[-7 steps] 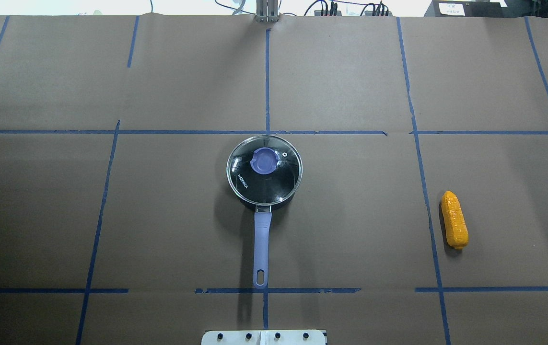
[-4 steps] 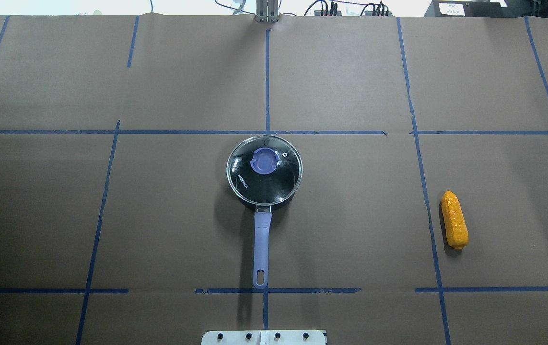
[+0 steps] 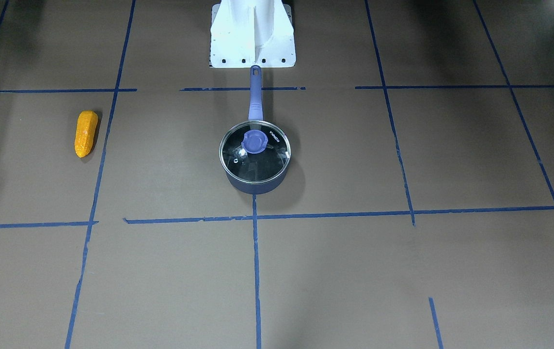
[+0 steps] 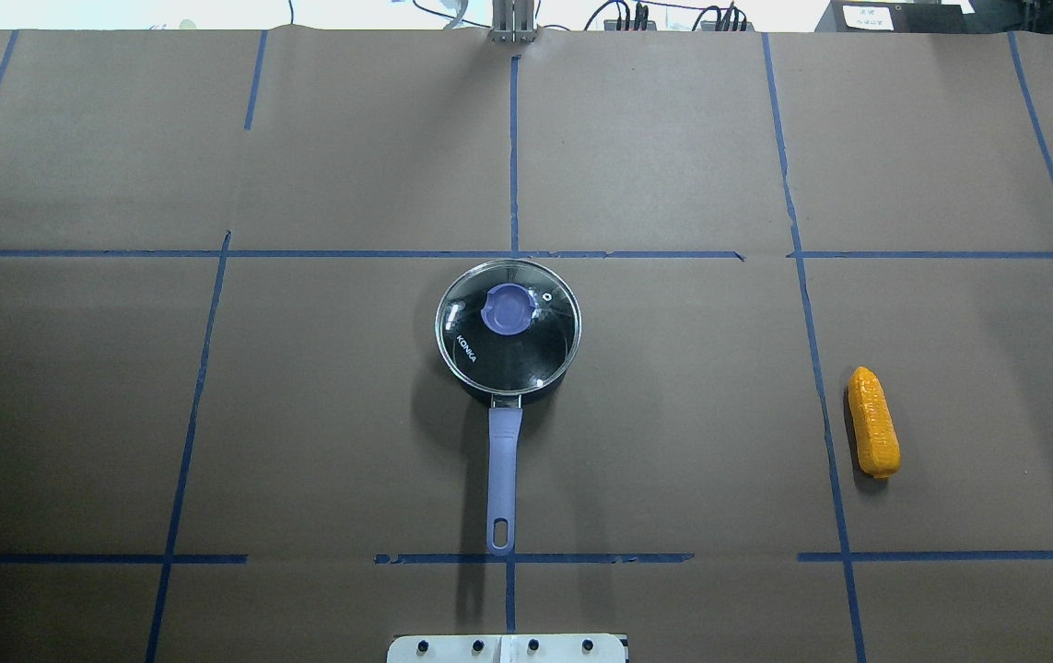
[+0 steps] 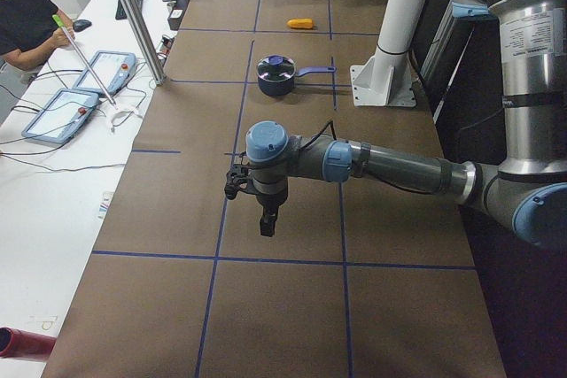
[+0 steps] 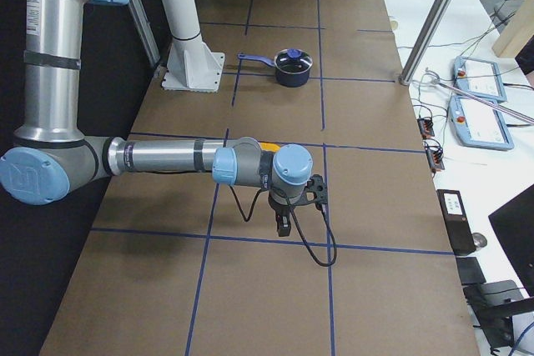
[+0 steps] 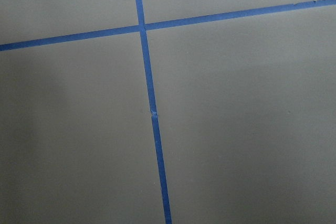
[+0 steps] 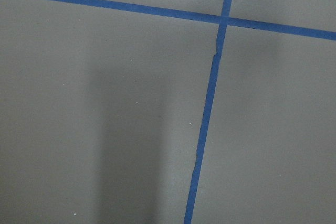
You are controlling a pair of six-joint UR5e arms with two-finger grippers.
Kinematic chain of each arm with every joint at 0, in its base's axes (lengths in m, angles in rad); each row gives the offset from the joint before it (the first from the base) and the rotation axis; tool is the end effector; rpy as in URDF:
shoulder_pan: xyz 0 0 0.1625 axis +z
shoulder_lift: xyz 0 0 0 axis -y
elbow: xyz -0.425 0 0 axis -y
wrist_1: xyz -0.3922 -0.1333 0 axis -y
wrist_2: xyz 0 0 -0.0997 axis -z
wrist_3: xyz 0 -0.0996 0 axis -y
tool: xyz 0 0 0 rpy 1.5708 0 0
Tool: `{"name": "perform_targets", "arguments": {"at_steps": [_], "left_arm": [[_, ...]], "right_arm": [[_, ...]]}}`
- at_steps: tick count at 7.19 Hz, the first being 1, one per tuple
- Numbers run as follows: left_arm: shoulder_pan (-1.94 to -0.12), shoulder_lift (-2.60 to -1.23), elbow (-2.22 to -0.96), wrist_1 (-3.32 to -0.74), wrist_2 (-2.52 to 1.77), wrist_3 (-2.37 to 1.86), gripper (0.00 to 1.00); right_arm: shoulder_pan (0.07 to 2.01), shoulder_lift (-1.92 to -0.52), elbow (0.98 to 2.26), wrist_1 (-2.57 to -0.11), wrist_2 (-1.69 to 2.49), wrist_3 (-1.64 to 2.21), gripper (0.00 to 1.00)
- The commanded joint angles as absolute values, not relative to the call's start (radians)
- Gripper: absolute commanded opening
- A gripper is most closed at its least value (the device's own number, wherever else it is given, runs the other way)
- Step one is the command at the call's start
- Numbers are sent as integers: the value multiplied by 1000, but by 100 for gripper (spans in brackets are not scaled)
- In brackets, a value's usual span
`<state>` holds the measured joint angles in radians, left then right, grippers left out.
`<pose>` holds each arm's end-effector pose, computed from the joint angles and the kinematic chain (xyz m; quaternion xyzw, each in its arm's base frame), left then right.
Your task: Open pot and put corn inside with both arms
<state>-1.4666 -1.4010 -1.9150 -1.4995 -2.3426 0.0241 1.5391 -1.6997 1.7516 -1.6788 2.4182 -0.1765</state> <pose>-0.0197 -0.4253 0.5741 0.0327 0.3775 0.0787 0.9221 0.0449 -0.4345 0.6350 0.0042 -0.4117 -0.0832 0.9075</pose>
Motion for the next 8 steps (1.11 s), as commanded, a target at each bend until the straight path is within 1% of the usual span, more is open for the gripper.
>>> {"name": "perform_targets", "arguments": {"at_steps": [1, 3, 4, 5, 6, 8], "left_arm": [[-1448, -1405, -1914, -1531, -2347, 18, 100], [-1421, -1443, -1927, -1525, -2347, 15, 100], [-1410, -1468, -1927, -1522, -2349, 15, 100], [-1361, -1503, -1930, -1526, -2379, -35, 100], [-1318, -1553, -1949, -1540, -2448, -193, 100], [-1119, -1668, -2082, -1536, -2430, -588, 100]], "right_arm": [[1539, -1697, 1752, -1675, 2407, -184, 100], [1539, -1722, 1752, -1568, 2407, -189, 100], [1539, -1732, 1752, -1553, 2413, -187, 100], [1539, -1735, 1753, -1549, 2411, -195, 100], [1539, -1735, 1753, -1551, 2417, -190, 100], [1539, -1733, 1756, -1551, 2419, -189, 100]]}}
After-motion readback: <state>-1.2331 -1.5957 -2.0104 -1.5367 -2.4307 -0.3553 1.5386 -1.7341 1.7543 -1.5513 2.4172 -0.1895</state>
